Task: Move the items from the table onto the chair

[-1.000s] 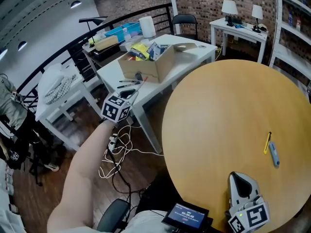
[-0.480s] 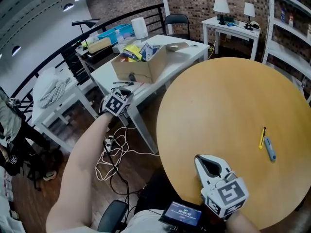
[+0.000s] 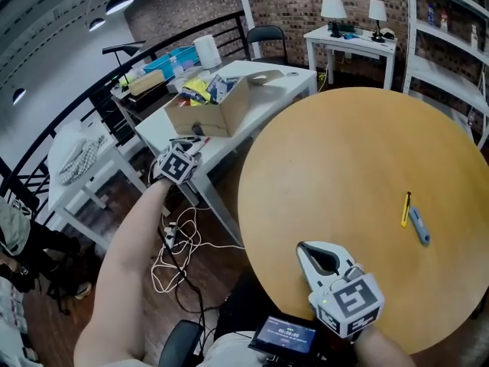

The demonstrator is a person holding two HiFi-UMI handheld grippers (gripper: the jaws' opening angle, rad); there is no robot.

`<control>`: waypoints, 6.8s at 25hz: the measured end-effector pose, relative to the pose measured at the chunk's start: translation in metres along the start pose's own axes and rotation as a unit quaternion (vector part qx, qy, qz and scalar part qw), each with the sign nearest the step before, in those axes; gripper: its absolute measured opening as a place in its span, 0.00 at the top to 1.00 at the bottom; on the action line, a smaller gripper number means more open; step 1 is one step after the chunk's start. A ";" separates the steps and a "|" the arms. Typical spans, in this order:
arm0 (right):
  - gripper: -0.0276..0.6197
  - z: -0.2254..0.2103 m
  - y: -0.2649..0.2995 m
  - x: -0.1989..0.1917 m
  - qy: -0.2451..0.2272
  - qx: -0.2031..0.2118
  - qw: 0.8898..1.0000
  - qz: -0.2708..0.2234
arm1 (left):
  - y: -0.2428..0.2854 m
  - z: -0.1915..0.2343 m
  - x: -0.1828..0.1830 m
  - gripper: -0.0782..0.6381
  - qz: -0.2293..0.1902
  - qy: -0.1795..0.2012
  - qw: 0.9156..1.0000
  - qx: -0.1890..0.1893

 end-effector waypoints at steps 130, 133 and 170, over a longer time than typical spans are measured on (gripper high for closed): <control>0.95 -0.077 -0.193 -0.070 0.068 -0.178 0.982 -0.003 | -0.277 -0.500 0.311 0.72 -0.320 0.594 0.693 -0.253; 0.95 -0.076 -0.192 -0.069 0.069 -0.178 0.982 -0.004 | -0.268 -0.514 0.322 0.71 -0.289 0.656 0.656 -0.235; 0.95 -0.075 -0.195 -0.069 0.068 -0.175 0.982 -0.003 | -0.290 -0.526 0.315 0.68 -0.279 0.707 0.634 -0.142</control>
Point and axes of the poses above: the fingertips, and each gripper's own axes: y forward along the fingers, z to its left, x out of its top, the point moved 5 cm from there along -y, backward along the fingers, and after that the axes turned 13 degrees about z, right-handed, at the moved point
